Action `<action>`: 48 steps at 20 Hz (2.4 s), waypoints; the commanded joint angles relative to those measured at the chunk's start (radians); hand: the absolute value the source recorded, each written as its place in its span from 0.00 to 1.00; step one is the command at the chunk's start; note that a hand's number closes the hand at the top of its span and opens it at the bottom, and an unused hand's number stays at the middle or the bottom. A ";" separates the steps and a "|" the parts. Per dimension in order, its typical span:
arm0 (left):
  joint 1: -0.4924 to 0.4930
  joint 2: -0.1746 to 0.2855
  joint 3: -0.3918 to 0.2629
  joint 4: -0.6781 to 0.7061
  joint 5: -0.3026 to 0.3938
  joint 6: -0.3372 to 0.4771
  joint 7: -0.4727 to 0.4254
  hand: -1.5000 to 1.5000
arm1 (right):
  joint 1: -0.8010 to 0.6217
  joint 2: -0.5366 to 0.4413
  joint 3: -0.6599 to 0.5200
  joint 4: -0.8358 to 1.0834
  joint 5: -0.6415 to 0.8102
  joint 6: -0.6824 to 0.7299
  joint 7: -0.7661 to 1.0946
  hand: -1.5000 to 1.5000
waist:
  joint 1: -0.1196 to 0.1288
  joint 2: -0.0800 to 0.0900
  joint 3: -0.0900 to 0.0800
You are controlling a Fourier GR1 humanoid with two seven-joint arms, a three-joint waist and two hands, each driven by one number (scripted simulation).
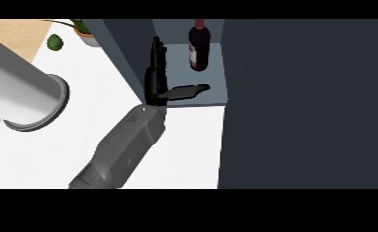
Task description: Pick up the wine, place it into the cabinet and close the cabinet
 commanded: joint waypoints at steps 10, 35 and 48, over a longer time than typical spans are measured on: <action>0.282 0.000 -0.336 -0.525 -0.020 0.359 0.051 0.00 | 0.025 -0.012 -0.042 -0.068 -0.022 -0.010 -0.003 0.00 | 0.037 -0.003 0.001; 0.825 0.287 -0.536 -1.329 -0.313 0.457 0.197 0.00 | 0.143 -0.003 0.006 -0.062 -0.123 0.091 -0.026 1.00 | 0.041 -0.003 0.001; 1.022 0.587 -0.378 -1.552 -0.236 0.245 0.174 0.00 | 0.164 -0.022 0.083 -0.111 -0.200 0.135 0.092 1.00 | 0.041 -0.003 0.000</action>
